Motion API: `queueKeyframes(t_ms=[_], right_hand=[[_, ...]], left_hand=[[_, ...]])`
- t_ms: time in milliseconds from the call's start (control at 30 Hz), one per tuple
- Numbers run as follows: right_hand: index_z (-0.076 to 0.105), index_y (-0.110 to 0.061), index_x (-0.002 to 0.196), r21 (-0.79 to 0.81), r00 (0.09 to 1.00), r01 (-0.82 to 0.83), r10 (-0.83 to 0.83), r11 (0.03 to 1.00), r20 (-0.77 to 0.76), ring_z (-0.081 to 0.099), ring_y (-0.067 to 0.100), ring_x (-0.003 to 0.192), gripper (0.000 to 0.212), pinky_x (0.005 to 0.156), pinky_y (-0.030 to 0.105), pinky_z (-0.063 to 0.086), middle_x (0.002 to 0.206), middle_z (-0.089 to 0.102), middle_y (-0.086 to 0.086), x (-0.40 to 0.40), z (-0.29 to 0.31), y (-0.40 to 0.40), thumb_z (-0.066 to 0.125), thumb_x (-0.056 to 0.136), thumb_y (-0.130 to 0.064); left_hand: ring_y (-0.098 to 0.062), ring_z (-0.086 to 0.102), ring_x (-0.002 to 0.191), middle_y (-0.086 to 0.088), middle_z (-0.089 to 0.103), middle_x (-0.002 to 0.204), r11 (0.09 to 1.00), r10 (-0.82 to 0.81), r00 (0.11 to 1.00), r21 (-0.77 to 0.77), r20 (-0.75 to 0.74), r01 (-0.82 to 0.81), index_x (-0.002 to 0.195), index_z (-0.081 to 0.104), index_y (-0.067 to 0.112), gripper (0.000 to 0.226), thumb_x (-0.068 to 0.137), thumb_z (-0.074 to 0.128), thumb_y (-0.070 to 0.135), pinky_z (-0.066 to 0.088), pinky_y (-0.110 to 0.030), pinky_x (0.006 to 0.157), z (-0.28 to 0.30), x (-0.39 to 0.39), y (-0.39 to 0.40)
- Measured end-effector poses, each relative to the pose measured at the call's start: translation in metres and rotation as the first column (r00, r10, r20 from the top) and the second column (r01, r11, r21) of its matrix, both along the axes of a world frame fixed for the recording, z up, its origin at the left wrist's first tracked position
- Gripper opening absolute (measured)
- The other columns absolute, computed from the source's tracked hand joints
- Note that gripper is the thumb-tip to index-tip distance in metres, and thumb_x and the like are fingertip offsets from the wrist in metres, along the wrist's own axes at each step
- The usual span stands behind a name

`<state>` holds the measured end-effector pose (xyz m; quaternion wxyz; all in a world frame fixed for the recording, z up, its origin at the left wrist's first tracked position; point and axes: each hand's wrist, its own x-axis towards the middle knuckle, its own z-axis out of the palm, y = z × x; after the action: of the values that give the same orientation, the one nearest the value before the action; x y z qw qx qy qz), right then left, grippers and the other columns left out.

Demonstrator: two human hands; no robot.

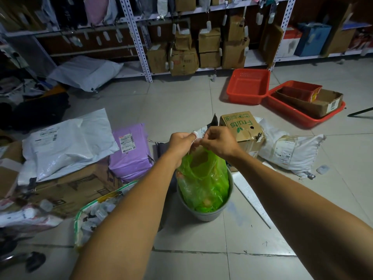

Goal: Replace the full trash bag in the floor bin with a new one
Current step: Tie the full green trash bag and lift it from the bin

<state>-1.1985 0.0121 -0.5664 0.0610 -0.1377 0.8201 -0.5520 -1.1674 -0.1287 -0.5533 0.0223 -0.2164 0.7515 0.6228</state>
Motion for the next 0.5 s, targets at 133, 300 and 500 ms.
queueKeyframes(t_ms=[133,300,500], right_hand=[[0.06,-0.022,0.075,-0.051,1.0,-0.008,0.007,0.999,-0.014,0.066,0.019,0.058,0.018,0.055,0.041,0.054,0.064,0.071,0.004,-0.003,-0.007,-0.002,0.077,0.073,-0.021],[0.071,-0.017,0.074,0.005,0.999,-0.003,0.004,1.0,-0.048,0.061,0.009,0.059,0.011,0.059,0.033,0.052,0.065,0.07,0.0,-0.005,-0.013,-0.005,0.076,0.079,-0.025],[0.077,-0.016,0.088,0.192,0.989,0.094,-0.068,0.977,-0.133,0.062,0.009,0.074,0.013,0.068,0.023,0.046,0.083,0.074,-0.001,-0.008,-0.016,-0.006,0.066,0.082,-0.015]], left_hand=[[-0.001,0.056,0.043,-0.003,0.065,0.066,1.0,0.001,1.0,0.019,0.012,-0.001,0.098,0.072,-0.002,0.027,0.097,0.059,0.022,0.042,-0.013,0.043,0.002,0.002,0.0],[-0.002,0.061,0.051,-0.005,0.071,0.075,0.999,-0.014,1.0,-0.03,0.023,0.015,0.098,0.072,0.003,0.029,0.095,0.063,0.03,0.043,-0.009,0.043,-0.002,0.006,-0.004],[-0.017,0.066,0.089,-0.011,0.072,0.1,0.951,-0.21,0.978,-0.237,-0.015,0.201,0.1,0.071,0.009,0.016,0.084,0.073,0.006,0.051,-0.02,0.073,-0.006,0.01,-0.015]])
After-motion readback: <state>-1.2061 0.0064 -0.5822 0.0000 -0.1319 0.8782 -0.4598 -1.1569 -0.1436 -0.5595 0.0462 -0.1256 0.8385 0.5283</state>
